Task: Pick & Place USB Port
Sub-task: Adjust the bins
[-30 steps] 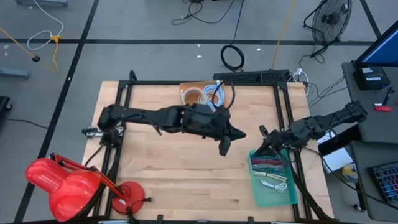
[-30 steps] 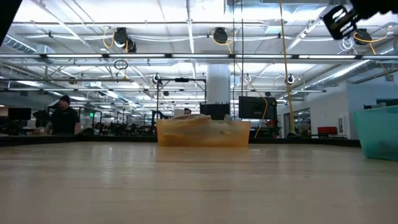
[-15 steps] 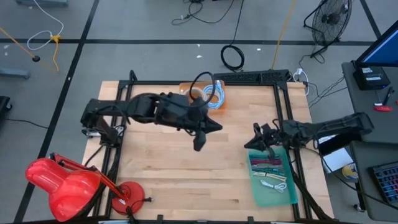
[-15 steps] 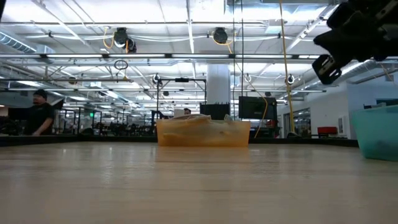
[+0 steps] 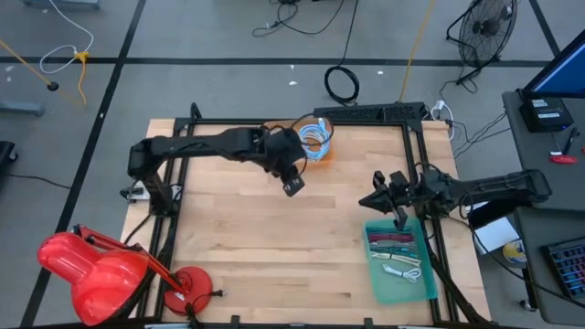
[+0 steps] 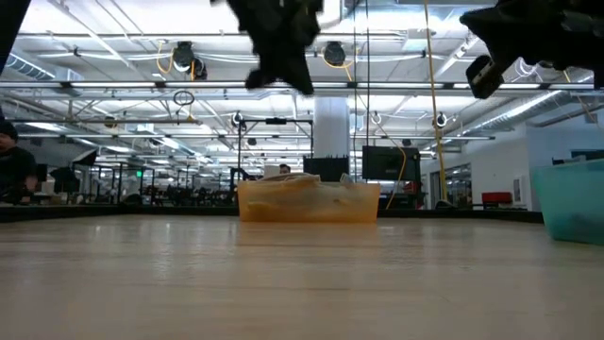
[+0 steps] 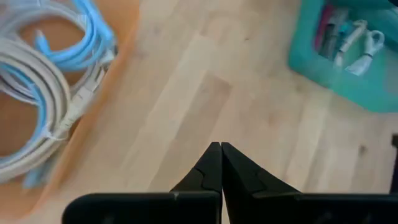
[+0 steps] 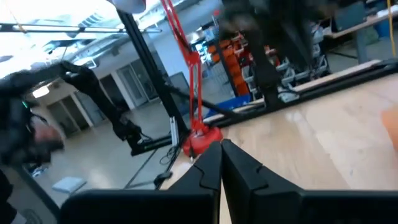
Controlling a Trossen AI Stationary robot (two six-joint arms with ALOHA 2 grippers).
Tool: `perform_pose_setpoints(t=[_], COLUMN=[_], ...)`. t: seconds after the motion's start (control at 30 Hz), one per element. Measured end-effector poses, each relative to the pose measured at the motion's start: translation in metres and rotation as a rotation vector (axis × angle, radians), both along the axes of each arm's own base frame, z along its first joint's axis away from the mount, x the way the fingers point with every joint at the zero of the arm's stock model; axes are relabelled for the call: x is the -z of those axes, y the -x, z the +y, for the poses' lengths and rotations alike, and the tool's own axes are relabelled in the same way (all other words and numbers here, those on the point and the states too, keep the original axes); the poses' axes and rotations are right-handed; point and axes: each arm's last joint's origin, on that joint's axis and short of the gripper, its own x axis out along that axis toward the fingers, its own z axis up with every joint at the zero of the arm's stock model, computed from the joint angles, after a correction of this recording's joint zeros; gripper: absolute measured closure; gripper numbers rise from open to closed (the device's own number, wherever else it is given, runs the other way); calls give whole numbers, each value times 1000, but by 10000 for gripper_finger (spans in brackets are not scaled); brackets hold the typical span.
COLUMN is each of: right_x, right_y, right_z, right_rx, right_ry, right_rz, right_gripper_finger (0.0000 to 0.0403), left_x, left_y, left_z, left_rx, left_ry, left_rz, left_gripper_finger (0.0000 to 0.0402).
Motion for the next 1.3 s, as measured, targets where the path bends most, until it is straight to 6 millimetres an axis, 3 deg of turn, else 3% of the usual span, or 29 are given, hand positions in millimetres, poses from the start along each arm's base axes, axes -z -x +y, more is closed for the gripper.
perform_pose_setpoints(t=[0.1, 0.23, 0.43, 0.7, 1.03, 1.3], right_x=[-10, -26, -40, -48, -47, -46], right_y=[0, 0, 1, 2, 2, 2], right_z=[-1, -2, -7, -11, -18, -21], right_rx=[10, 25, 58, 84, 69, 18], right_ry=[17, 41, 21, 19, 14, -22], right_rz=[-43, -100, -134, -156, -146, -124], right_gripper_finger=[403, 403, 403, 403, 403, 403], left_x=[36, 77, 103, 108, 153, 163], left_y=[-2, 10, 31, 30, 13, 10], left_z=[20, 45, 75, 76, 61, 64], left_rx=[-18, -99, -153, -88, -12, -34], left_ry=[68, 112, 171, 194, 165, 52], left_rz=[-54, -35, -4, -21, 116, 165], left_gripper_finger=[401, 401, 401, 401, 401, 401])
